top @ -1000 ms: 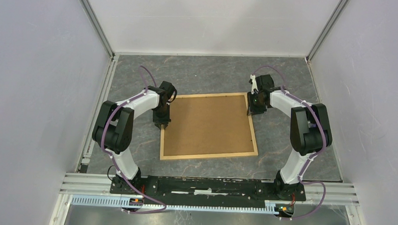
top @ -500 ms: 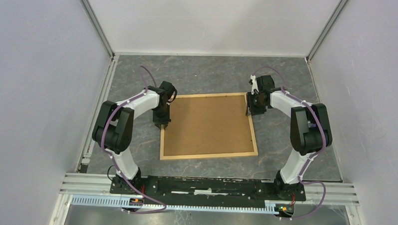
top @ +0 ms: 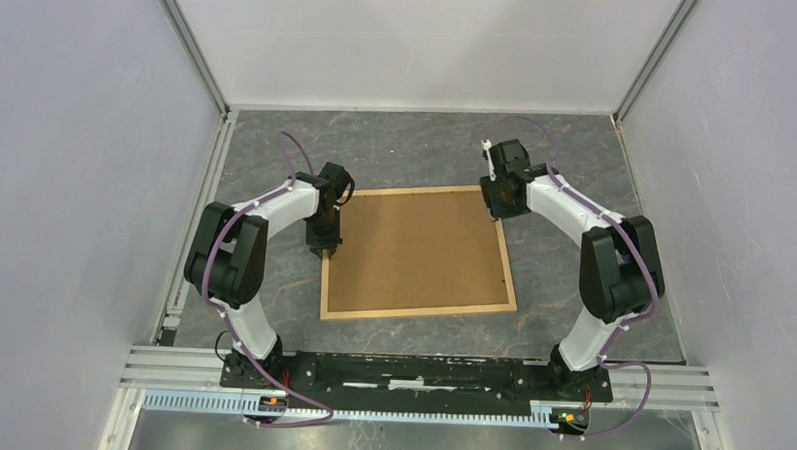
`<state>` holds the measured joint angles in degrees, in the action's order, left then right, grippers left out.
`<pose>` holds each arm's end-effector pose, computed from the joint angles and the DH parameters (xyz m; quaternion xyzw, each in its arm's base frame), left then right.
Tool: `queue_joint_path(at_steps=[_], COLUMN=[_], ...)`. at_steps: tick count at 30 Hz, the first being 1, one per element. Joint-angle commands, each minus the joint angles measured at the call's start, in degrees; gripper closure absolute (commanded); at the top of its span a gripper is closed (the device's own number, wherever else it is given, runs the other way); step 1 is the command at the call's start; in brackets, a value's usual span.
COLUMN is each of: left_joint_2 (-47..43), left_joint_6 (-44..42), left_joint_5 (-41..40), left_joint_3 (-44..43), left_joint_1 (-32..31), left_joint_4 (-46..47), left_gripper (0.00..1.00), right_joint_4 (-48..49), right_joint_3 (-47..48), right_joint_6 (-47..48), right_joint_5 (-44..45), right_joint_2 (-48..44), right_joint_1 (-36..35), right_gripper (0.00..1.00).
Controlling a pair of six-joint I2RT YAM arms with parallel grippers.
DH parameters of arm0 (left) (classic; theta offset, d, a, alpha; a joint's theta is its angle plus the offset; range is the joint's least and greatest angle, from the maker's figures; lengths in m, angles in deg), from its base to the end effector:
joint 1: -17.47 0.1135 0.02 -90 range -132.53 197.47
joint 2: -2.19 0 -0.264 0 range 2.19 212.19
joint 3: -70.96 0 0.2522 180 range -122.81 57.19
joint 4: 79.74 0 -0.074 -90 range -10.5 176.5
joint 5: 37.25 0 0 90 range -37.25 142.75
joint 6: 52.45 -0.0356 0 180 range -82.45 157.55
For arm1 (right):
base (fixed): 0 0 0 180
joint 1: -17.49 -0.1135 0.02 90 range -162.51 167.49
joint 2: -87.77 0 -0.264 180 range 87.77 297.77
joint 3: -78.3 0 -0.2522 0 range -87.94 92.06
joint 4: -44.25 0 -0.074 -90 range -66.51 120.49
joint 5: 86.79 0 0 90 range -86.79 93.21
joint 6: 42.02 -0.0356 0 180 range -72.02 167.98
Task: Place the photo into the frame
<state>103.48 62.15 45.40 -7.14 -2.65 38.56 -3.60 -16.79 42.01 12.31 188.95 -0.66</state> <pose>0.2957 -0.1035 0.1642 -0.0418 0.9961 0.0423 0.0655 0.3447 0.1071 0.2036 -0.0854 0.9679 -0.0290 0.2345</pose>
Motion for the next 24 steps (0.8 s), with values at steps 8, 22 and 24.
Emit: queue_joint_path(at_steps=[8, 22, 24], left_joint_2=[0.5, -0.7, -0.6], left_joint_6=[4.1, 3.6, 3.4], left_joint_5=[1.8, 0.5, 1.3], left_joint_3=[3.6, 5.5, 5.5], left_joint_1=[-0.6, -0.6, -0.6], left_joint_4=[-0.6, 1.4, 1.7], left_gripper=[0.98, 0.98, 0.98], right_joint_4=[-3.6, -9.0, -8.7], right_joint_3=[3.1, 6.1, 6.1], right_joint_6=[-1.7, -8.7, -8.9], right_joint_5=[8.3, 12.7, 11.3], right_joint_2=[-2.9, 4.7, 5.1], right_joint_1=[-4.7, -4.8, -4.8], right_gripper=[0.20, 0.69, 0.69])
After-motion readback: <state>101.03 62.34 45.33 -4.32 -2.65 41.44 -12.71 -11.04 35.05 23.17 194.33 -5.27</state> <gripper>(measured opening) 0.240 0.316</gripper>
